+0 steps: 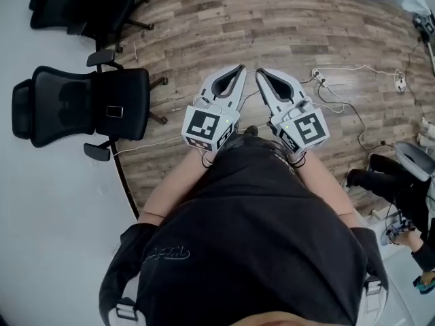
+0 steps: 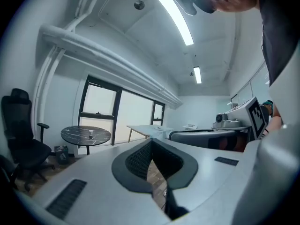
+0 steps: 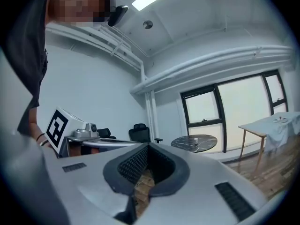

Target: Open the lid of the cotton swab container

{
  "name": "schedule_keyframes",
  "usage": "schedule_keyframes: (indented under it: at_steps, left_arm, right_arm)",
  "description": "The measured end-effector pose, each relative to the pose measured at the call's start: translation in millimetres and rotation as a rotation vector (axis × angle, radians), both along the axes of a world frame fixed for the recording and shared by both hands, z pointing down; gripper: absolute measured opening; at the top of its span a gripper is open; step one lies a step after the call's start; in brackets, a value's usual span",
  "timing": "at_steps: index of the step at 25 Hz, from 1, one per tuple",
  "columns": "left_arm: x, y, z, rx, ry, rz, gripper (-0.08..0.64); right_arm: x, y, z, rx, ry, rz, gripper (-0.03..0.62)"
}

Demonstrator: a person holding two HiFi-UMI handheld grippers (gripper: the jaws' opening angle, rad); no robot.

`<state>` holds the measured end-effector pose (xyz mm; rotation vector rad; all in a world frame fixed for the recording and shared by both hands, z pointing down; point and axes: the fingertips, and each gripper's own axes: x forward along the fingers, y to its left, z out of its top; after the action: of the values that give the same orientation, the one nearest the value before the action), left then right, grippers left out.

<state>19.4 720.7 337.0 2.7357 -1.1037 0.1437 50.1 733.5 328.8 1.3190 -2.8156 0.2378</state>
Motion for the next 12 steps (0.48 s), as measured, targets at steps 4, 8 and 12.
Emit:
schedule_keyframes:
  at_steps: [4, 8, 12]
  left_arm:
    - [-19, -22, 4, -0.011, 0.010, -0.020, 0.014]
    - [-44, -52, 7, -0.020, 0.017, -0.022, 0.014]
    - [-77, -93, 7, -0.026, 0.016, -0.018, 0.014]
  right_arm:
    - [-16, -22, 4, -0.010, 0.004, -0.010, 0.023]
    - [-40, -54, 6, -0.012, 0.015, -0.018, 0.023]
    - [-74, -95, 3, -0.004, 0.025, -0.026, 0.023]
